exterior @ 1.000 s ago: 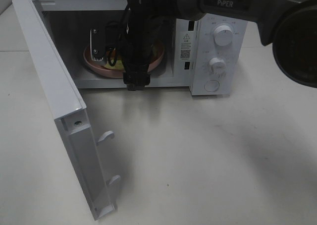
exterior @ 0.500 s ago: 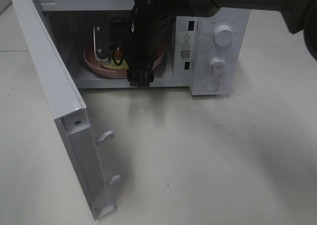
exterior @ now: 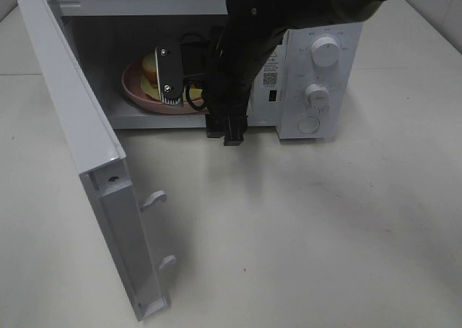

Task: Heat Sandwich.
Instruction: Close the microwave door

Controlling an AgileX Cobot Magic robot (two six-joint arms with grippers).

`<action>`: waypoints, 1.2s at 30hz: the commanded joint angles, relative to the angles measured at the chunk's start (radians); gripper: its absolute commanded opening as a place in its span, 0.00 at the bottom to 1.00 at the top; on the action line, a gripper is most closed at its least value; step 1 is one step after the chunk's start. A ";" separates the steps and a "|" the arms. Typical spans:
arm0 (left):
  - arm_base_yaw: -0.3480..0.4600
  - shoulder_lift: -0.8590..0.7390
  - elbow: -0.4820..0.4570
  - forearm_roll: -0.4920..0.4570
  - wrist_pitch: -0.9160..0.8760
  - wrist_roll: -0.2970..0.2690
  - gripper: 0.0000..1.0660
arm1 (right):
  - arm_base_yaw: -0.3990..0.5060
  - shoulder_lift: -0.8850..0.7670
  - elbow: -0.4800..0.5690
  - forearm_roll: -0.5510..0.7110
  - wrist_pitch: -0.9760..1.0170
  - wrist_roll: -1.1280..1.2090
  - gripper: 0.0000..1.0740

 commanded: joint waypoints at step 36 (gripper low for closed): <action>0.004 -0.016 0.001 0.002 -0.005 0.000 0.92 | 0.000 -0.598 0.591 0.000 -0.050 0.410 0.71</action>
